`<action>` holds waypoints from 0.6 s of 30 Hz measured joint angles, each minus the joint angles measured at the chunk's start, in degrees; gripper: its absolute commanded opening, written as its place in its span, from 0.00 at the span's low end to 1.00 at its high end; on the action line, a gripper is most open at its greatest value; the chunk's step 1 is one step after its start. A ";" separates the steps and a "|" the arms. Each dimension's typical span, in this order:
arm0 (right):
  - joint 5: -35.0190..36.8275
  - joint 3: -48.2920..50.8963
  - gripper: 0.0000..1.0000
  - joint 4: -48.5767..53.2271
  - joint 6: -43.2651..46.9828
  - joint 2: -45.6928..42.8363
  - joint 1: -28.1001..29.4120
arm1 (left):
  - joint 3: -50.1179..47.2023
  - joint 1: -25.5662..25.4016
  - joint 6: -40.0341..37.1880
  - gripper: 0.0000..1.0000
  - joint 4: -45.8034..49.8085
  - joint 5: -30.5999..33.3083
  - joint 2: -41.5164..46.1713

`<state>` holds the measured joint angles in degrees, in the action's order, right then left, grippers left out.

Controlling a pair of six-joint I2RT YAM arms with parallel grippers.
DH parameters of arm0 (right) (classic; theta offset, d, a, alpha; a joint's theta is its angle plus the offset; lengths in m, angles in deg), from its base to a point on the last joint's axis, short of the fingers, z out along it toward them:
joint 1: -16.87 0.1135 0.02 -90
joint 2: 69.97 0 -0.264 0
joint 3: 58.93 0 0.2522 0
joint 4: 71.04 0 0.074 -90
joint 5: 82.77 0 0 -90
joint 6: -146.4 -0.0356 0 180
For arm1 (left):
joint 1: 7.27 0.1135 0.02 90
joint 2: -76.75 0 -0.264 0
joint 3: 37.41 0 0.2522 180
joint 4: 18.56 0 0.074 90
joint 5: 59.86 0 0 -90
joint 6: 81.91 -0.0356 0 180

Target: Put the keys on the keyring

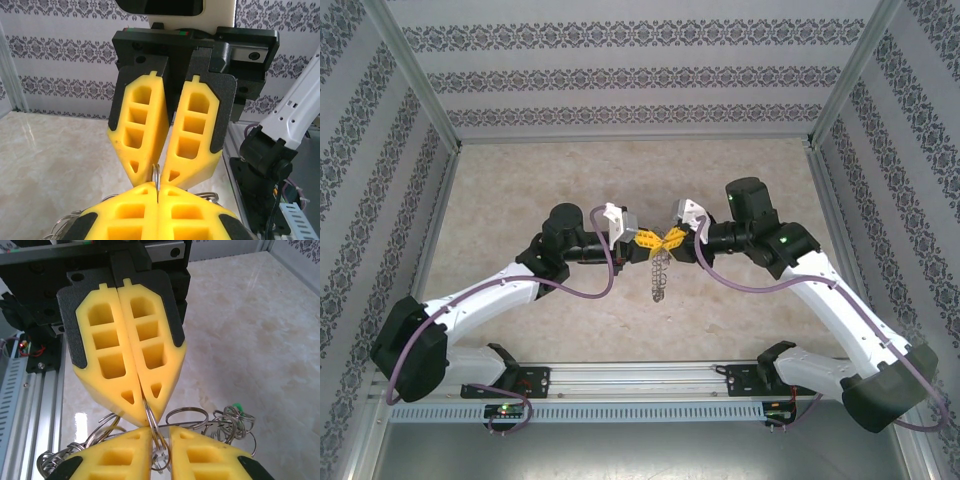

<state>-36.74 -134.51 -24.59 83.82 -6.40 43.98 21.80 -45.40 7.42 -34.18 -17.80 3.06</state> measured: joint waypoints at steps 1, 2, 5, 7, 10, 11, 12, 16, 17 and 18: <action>-0.42 0.04 0.17 -0.22 -0.20 -0.07 -0.20 | -0.07 0.00 0.42 0.00 -0.50 0.00 -0.02; -0.70 0.11 0.14 -0.46 -0.31 -0.17 -0.37 | -0.13 0.00 0.81 0.00 -0.96 -0.02 -0.02; -1.11 0.26 0.02 -1.09 -0.72 -0.76 -0.39 | -0.35 0.00 1.64 0.00 -2.45 -0.02 -0.02; -1.31 0.31 0.00 -1.03 -1.03 -1.25 -0.39 | -0.70 0.04 2.25 0.00 -3.58 0.00 -0.02; -1.29 0.31 0.00 -1.01 -1.40 -1.36 -0.39 | -0.94 0.04 2.40 0.00 -4.17 0.00 0.02; -1.25 0.31 0.00 -0.90 -1.40 -1.36 -0.37 | -0.90 0.04 1.84 0.00 -3.58 0.00 0.11; -1.03 0.31 0.00 -0.70 -1.40 -1.38 -0.33 | -0.61 0.04 0.70 0.00 -2.25 -0.04 0.28; 0.28 0.24 0.00 0.00 -1.31 -1.73 0.61 | 4.46 -0.02 -6.84 0.17 10.29 -0.55 0.81; 0.81 0.09 0.00 0.31 -1.29 -1.81 0.90 | 6.36 -0.02 -9.05 0.17 14.01 -0.94 0.81; 1.29 -0.17 0.00 0.61 -1.07 -1.81 1.38 | 8.61 -0.07 -11.65 0.19 17.90 -1.31 0.81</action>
<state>-35.45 -134.69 -23.98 82.75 -8.22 45.36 30.41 -45.47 -4.23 -16.28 -19.11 3.87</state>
